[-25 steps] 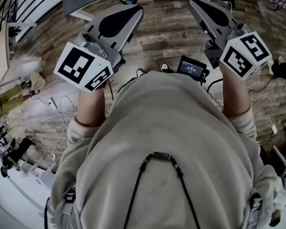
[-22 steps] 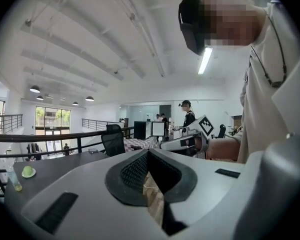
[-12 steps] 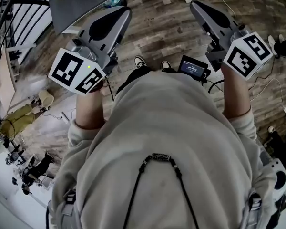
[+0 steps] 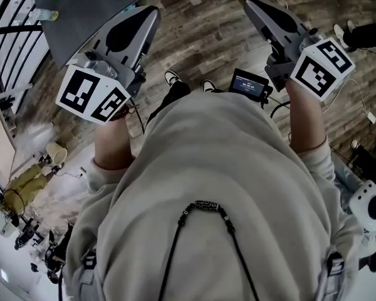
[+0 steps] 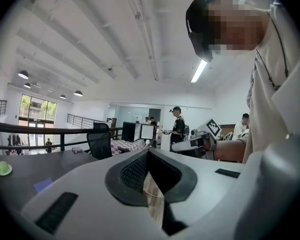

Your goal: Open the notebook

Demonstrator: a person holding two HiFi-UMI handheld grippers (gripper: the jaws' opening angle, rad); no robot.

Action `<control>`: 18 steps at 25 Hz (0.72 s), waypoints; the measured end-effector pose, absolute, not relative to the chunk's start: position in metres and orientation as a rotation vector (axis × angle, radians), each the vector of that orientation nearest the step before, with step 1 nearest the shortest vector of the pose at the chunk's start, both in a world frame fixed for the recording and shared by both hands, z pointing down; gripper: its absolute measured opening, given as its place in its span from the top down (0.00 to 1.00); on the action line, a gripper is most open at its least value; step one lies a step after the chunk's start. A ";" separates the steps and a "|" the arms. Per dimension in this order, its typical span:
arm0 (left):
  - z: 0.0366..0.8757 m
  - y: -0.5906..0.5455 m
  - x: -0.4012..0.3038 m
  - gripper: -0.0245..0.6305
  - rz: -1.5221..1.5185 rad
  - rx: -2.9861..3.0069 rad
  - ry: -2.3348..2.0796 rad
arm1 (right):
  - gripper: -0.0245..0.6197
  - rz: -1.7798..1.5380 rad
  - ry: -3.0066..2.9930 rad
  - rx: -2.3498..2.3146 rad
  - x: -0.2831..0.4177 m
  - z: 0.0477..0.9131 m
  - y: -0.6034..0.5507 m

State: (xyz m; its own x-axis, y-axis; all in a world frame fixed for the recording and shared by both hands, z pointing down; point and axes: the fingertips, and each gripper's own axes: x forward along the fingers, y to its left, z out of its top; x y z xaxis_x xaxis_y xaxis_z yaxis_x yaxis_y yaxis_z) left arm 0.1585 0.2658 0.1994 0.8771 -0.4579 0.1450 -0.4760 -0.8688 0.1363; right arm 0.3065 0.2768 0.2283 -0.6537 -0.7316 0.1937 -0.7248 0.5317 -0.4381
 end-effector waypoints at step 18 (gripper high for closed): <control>0.207 0.158 0.000 0.96 0.122 2.897 -0.772 | 0.94 -0.653 3.023 -1.175 0.112 0.217 0.166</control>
State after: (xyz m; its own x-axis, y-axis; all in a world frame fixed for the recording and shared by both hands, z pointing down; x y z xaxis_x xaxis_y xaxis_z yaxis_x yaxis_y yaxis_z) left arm 0.0004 0.1577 0.2071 0.8651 -0.4884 0.1144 -0.4998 -0.8585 0.1149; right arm 0.1120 0.1663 0.2167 -0.7357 -0.6119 0.2904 -0.6772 0.6721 -0.2994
